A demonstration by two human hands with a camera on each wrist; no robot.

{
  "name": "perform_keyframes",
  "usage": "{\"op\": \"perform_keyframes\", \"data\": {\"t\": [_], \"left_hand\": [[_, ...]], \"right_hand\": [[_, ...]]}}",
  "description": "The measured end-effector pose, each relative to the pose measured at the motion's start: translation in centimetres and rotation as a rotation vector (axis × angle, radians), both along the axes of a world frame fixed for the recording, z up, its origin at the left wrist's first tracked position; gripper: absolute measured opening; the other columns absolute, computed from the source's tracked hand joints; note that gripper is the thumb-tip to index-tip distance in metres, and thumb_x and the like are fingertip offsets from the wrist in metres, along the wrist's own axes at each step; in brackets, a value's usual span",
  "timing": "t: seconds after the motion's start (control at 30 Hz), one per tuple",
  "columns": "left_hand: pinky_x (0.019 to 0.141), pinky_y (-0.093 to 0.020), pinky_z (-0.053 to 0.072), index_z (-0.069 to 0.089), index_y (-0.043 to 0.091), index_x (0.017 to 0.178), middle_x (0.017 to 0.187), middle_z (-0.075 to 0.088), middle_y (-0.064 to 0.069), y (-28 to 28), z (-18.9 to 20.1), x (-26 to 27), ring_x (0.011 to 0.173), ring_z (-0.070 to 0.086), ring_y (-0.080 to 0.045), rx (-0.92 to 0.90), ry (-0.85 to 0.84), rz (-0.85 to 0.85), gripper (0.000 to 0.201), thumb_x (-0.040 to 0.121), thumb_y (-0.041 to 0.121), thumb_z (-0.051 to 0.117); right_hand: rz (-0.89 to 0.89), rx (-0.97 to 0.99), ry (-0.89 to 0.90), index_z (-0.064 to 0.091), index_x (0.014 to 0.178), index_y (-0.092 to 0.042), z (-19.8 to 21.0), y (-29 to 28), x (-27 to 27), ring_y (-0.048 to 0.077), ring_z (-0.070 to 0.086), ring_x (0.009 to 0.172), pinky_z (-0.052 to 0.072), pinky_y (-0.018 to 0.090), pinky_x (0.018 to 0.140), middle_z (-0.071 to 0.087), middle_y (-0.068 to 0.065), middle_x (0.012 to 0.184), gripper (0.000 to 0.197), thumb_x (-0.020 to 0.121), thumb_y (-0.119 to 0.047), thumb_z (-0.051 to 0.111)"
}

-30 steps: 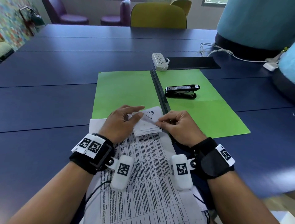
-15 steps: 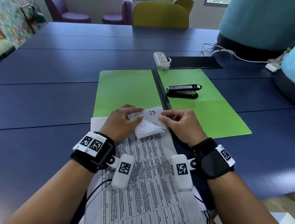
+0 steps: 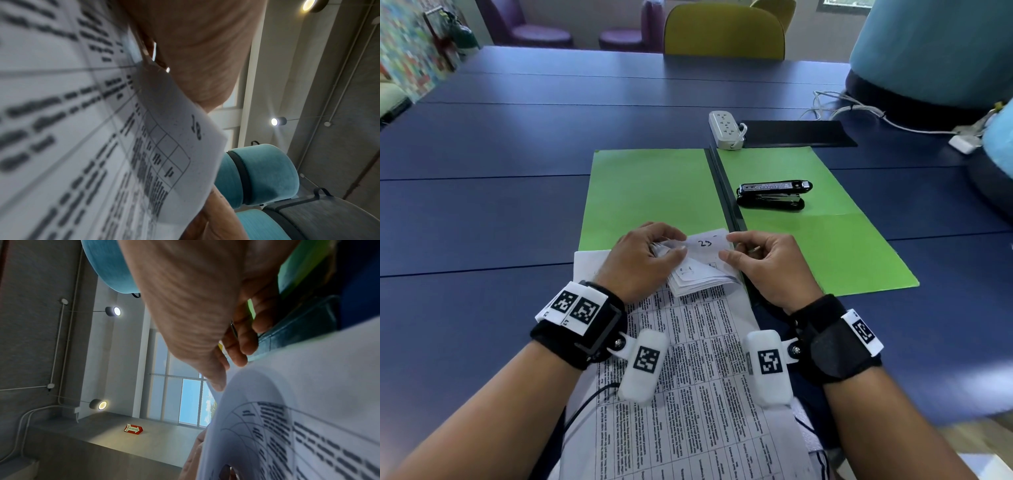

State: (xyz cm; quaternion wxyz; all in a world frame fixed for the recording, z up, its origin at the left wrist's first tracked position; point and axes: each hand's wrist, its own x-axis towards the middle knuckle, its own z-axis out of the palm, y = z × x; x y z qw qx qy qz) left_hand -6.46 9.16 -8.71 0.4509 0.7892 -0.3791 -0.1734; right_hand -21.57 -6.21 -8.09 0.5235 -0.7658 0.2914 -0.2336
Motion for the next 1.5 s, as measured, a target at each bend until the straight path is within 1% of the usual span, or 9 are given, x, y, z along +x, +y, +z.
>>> {"op": "perform_keyframes", "data": {"t": [0.13,0.27,0.37,0.47,0.57,0.7,0.93,1.37,1.5], "left_hand": [[0.078,-0.024,0.05,0.071,0.027,0.094,0.104,0.065,0.018,-0.1,-0.2,0.1,0.09,0.065,-0.005,0.014,-0.023,-0.007,0.01,0.095,0.034,0.064],[0.076,-0.026,0.047,0.077,0.014,0.079,0.106,0.066,0.012,-0.2,-0.1,0.1,0.092,0.064,-0.01,-0.061,0.089,-0.017,0.055,0.093,0.057,0.047],[0.076,-0.027,0.047,0.077,0.014,0.074,0.102,0.069,0.011,-0.2,0.0,0.1,0.091,0.067,-0.013,-0.105,0.13,0.05,0.044,0.096,0.047,0.057],[0.076,-0.021,0.05,0.074,0.024,0.094,0.102,0.067,0.015,-0.1,0.2,0.0,0.089,0.065,-0.008,-0.007,0.039,0.04,0.008,0.094,0.028,0.068],[0.099,-0.03,0.048,0.065,0.028,0.129,0.118,0.058,0.017,0.0,0.5,-0.2,0.108,0.059,-0.009,0.092,-0.012,-0.014,0.034,0.095,0.026,0.061],[0.106,-0.038,0.046,0.066,0.028,0.129,0.117,0.054,0.019,0.0,0.7,-0.2,0.113,0.055,-0.011,0.121,-0.004,-0.035,0.033,0.098,0.028,0.057],[0.078,-0.009,0.037,0.07,0.028,0.125,0.115,0.058,0.017,-0.1,0.2,0.0,0.108,0.058,-0.008,0.054,-0.024,-0.001,0.028,0.099,0.029,0.06],[0.069,-0.017,0.041,0.07,0.031,0.097,0.103,0.061,0.019,0.0,0.3,-0.2,0.084,0.056,0.005,0.026,-0.036,0.006,0.014,0.091,0.021,0.062],[0.069,-0.02,0.041,0.072,0.026,0.084,0.103,0.062,0.013,-0.2,0.0,0.1,0.087,0.06,-0.005,0.007,-0.004,-0.002,0.017,0.096,0.027,0.06]], "right_hand": [[0.054,-0.016,0.028,0.078,0.088,-0.019,0.3,0.2,-0.2,0.007,0.053,0.057,0.048,0.022,0.059,0.067,0.001,0.073,0.017,0.08,-0.034,0.08],[0.102,-0.072,0.043,0.068,0.065,0.003,0.7,0.5,-0.3,0.019,0.06,0.067,0.046,0.026,0.066,0.067,0.018,0.076,0.065,0.08,-0.06,0.061],[0.085,-0.031,0.042,0.074,0.071,-0.013,0.6,0.4,-0.3,0.012,0.053,0.057,0.043,0.023,0.059,0.064,0.002,0.065,0.033,0.086,-0.042,0.07],[0.069,-0.011,0.015,0.075,0.088,-0.018,0.1,0.1,-0.1,0.006,0.048,0.057,0.045,0.022,0.057,0.058,-0.005,0.066,0.008,0.082,-0.022,0.079],[0.047,-0.01,-0.002,0.071,0.1,-0.021,-0.2,0.0,0.0,0.005,0.049,0.058,0.047,0.02,0.059,0.055,-0.004,0.07,0.024,0.079,-0.017,0.082],[0.033,-0.015,-0.005,0.07,0.106,-0.02,-0.2,-0.1,0.1,0.008,0.051,0.062,0.05,0.023,0.063,0.057,-0.002,0.073,0.031,0.078,-0.017,0.083],[0.023,-0.003,-0.012,0.07,0.112,-0.018,-0.4,-0.2,0.1,0.004,0.052,0.061,0.05,0.02,0.064,0.057,-0.005,0.073,0.037,0.078,-0.017,0.083],[0.039,-0.021,-0.005,0.074,0.081,-0.025,0.2,0.1,-0.1,0.009,0.051,0.06,0.046,0.022,0.059,0.062,0.002,0.068,0.012,0.079,-0.016,0.082],[0.136,-0.011,0.037,0.078,0.078,-0.017,0.8,0.6,-0.5,0.016,0.059,0.066,0.047,0.03,0.062,0.072,0.014,0.078,0.021,0.079,-0.038,0.078]]}}
